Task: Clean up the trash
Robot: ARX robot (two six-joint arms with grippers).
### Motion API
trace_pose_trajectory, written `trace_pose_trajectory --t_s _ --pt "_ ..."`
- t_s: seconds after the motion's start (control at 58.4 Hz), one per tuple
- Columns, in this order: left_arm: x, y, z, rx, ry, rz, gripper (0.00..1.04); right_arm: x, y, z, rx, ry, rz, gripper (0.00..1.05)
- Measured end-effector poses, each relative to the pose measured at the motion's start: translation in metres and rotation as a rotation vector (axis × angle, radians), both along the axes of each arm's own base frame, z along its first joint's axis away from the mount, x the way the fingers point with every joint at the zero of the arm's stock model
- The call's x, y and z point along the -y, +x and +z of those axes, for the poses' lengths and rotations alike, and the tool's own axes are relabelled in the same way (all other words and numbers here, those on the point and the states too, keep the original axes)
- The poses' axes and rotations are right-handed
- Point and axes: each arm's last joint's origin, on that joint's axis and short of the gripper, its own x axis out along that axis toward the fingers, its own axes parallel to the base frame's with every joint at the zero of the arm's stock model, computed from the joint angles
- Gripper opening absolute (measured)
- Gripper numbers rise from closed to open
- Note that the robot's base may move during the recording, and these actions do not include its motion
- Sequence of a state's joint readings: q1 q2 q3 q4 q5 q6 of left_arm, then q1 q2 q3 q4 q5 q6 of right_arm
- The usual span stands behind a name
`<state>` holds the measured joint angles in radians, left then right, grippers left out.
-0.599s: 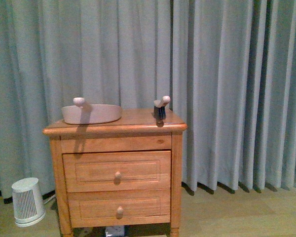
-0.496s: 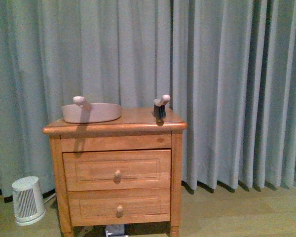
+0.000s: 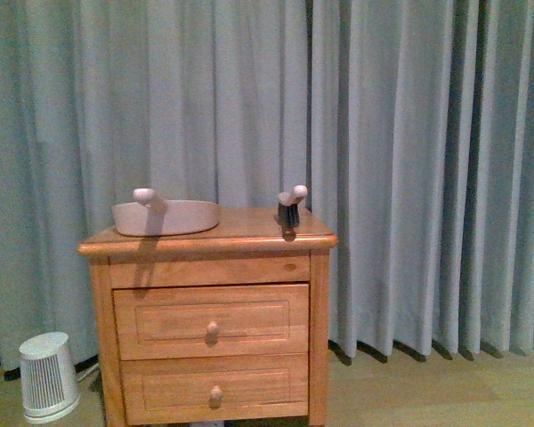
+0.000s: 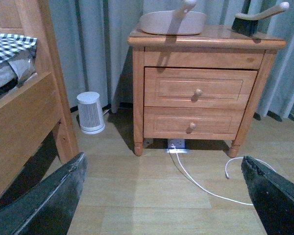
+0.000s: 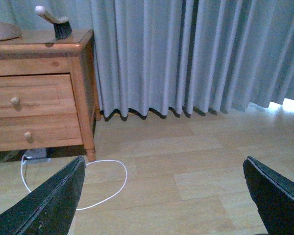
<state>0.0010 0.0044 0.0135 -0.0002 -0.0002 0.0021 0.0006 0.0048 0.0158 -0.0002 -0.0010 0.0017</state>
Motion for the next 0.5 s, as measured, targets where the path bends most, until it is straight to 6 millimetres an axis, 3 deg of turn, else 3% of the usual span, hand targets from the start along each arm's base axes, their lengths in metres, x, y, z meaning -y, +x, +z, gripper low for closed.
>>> trace_pose_trajectory --t_s 0.496 --pt "0.0 0.0 0.0 0.0 0.0 0.0 0.97 0.0 0.0 0.0 0.0 0.0 0.0 0.97"
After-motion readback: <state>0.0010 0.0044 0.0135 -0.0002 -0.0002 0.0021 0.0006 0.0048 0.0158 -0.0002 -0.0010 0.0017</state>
